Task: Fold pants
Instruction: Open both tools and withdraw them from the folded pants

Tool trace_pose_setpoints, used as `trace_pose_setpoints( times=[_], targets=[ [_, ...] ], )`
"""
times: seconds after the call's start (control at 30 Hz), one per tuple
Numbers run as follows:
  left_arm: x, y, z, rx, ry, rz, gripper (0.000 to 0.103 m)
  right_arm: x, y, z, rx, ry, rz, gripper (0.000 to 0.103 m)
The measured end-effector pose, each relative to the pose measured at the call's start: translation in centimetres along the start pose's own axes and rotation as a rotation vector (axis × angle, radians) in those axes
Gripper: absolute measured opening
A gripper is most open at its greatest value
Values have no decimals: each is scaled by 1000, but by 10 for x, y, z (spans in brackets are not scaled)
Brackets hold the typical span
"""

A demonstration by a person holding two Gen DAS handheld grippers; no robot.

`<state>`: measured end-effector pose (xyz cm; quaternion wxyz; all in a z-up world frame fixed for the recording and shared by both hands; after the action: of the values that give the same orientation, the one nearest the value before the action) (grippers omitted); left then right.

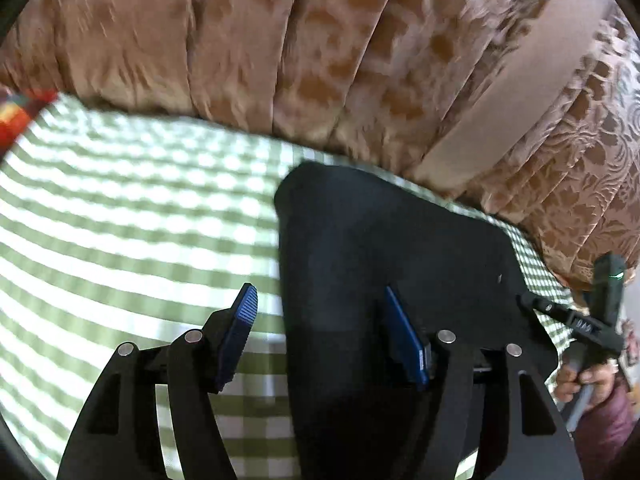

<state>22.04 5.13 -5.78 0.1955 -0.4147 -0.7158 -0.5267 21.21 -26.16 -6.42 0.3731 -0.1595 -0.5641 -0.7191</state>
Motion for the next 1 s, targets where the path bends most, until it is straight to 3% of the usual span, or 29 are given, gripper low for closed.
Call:
trace_pose_setpoints(
  times=[0.07, 0.17, 0.23, 0.27, 0.33, 0.37, 0.67, 1.0],
  targets=[
    [13, -2, -9, -20, 0, -39, 63, 10, 5, 18, 42, 22, -29, 43],
    [17, -13, -27, -50, -15, -44, 63, 2, 4, 44, 82, 41, -13, 43],
    [11, -23, -38, -78, -7, -24, 63, -14, -2, 48, 113, -28, 13, 43],
    [4, -32, -43, -95, 0, 3, 63, -31, -8, 42, 116, -105, 50, 43],
    [-12, -47, -46, -119, 39, 56, 63, -52, -19, 31, 100, -150, 71, 43],
    [-19, -54, -47, -139, 53, 57, 63, -55, -23, 28, 108, -154, 41, 43],
    [-9, -51, -58, -124, 120, 13, 63, -39, -25, 34, 126, -165, -10, 45],
    [20, -61, -67, -134, 134, -17, 63, 7, -42, 49, 101, -136, -49, 50]
  ],
)
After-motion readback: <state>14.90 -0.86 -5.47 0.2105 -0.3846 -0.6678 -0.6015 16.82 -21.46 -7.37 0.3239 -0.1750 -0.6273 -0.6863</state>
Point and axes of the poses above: each gripper's, at about its wrist camera, not at the fingertips, and x roughly against the way its jaws point, z to its left, y to its top, the point moved 6 cm from there along -x, roughly the way its jaws point, and after that the axes turned 3 degrees about -y, right-handed, at the moved point
